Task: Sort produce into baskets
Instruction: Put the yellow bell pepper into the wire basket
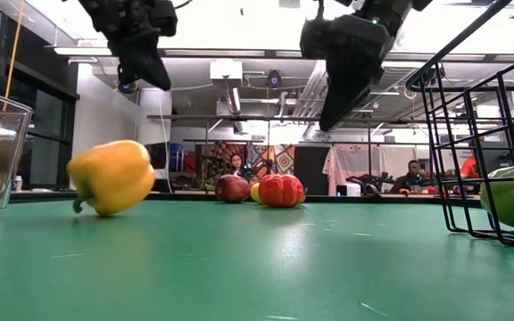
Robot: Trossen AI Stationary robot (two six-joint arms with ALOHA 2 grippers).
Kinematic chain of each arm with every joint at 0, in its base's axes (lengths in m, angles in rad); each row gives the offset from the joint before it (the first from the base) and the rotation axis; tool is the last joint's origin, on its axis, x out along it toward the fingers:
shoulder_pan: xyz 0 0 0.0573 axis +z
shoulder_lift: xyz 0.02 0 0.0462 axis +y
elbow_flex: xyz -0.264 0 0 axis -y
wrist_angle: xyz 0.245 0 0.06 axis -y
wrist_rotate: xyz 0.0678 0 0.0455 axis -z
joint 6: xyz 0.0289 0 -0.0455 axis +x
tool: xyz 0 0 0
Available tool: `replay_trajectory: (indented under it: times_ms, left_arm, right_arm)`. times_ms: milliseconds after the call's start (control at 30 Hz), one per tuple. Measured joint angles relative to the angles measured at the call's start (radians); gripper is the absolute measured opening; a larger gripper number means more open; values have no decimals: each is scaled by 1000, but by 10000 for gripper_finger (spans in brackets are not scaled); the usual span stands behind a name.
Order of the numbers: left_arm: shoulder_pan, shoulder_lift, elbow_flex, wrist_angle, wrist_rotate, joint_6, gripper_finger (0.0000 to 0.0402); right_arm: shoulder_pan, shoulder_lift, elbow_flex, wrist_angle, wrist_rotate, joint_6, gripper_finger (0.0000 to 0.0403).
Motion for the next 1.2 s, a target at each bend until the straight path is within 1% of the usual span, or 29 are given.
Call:
replay_trajectory:
  times_ms: [67, 167, 267, 367, 467, 533, 567, 667, 733, 767, 800, 867, 900, 1067, 1200]
  left_arm:
    - [-12, 0, 0, -28, 2, 38, 24]
    - [-35, 0, 0, -84, 36, 96, 25]
    - [-66, 1, 0, -104, 62, 116, 38]
    - [-98, 1, 0, -102, 62, 117, 76]
    - [-131, 24, 0, -123, 53, 141, 126]
    - [-147, 54, 0, -180, 38, 224, 151]
    - [-154, 72, 0, -198, 19, 253, 157]
    - [-168, 136, 0, -211, -35, 299, 158]
    - [-180, 184, 0, -199, -60, 326, 141]
    - [-185, 209, 0, -197, -77, 341, 124]
    - [-190, 236, 0, -199, -92, 358, 101]
    - [-195, 291, 0, -205, -98, 378, 40]
    - [-195, 317, 0, -211, -98, 379, 21]
    - [-208, 397, 0, -214, -111, 377, 3]
    - [-212, 424, 0, -122, -118, 375, 1]
  right_arm:
    - [0, 0, -10, 18, -11, 70, 104]
    - [0, 0, -25, 53, -11, 172, 177]
    - [0, 0, -30, 63, -9, 221, 249]
    - [1, 0, -30, 54, -16, 242, 307]
    - [1, 0, -30, 25, -34, 236, 343]
    - [3, 0, -30, 0, -36, 238, 354]
    - [3, 0, -31, -10, -36, 237, 356]
    - [3, 0, -31, -27, -37, 236, 357]
    - [3, 0, -31, -34, -37, 236, 358]
    - [3, 0, -31, -36, -37, 236, 358]
    - [3, 0, -31, -39, -37, 236, 358]
    - [3, 0, -31, -42, -37, 237, 358]
    - [3, 0, -31, -44, -37, 239, 358]
    - [3, 0, -31, -64, -37, 244, 358]
    - [3, 0, -31, -73, -37, 244, 358]
